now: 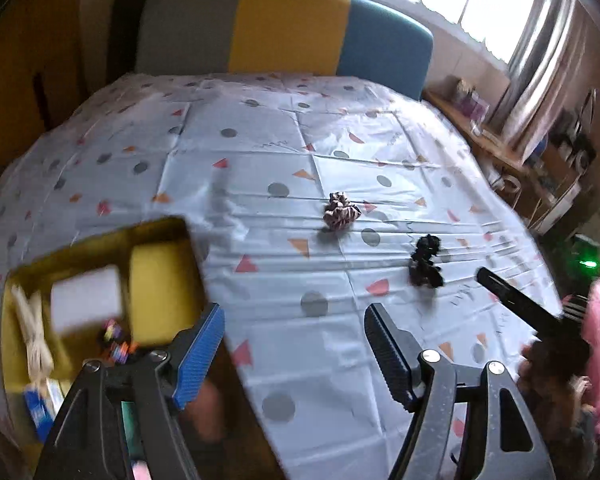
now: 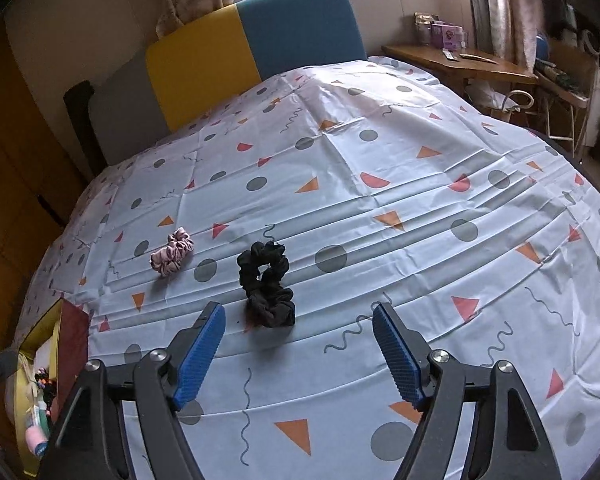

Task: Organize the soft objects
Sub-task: 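Move the left gripper to the pink satin scrunchie and grasp it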

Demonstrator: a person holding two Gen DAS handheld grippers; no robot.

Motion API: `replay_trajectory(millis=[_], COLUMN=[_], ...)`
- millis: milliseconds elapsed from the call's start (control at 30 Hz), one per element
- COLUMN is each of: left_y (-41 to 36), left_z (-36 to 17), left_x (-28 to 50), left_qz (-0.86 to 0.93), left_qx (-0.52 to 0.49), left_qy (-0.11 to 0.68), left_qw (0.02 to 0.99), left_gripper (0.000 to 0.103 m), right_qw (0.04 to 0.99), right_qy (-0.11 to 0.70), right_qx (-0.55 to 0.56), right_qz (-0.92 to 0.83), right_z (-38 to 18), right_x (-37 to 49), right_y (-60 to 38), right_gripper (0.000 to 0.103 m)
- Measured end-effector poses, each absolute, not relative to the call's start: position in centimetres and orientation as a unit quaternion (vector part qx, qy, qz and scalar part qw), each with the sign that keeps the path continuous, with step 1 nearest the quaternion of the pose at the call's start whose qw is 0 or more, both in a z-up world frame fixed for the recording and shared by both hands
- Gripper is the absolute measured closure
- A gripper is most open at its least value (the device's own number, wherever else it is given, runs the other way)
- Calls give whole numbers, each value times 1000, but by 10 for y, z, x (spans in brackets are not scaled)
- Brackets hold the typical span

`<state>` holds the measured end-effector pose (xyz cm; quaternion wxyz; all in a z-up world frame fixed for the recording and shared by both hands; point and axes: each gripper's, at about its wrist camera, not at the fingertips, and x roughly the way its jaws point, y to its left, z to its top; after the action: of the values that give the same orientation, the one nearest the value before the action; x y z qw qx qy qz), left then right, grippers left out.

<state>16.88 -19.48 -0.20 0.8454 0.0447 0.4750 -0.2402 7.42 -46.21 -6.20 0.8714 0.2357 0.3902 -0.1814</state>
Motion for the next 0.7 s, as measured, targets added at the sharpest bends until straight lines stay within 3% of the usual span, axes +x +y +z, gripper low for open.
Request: replay_trajectory(millis=[333,700], left_y=[-292,-357], left_z=[-46,-97], left_x=[227,278], left_qz=[-271,-276], left_qx=[131,161], left_qy=[466,476], left_qw=[832,819], left_gripper=[31,34], right_qw=[863,858], right_qy=[390,386], right_qx=[272,302], right_qz=[-174,-154], right_z=[-64,-64], right_x=[73,73], right_y=[-469,-472], right_gripper=[26,25])
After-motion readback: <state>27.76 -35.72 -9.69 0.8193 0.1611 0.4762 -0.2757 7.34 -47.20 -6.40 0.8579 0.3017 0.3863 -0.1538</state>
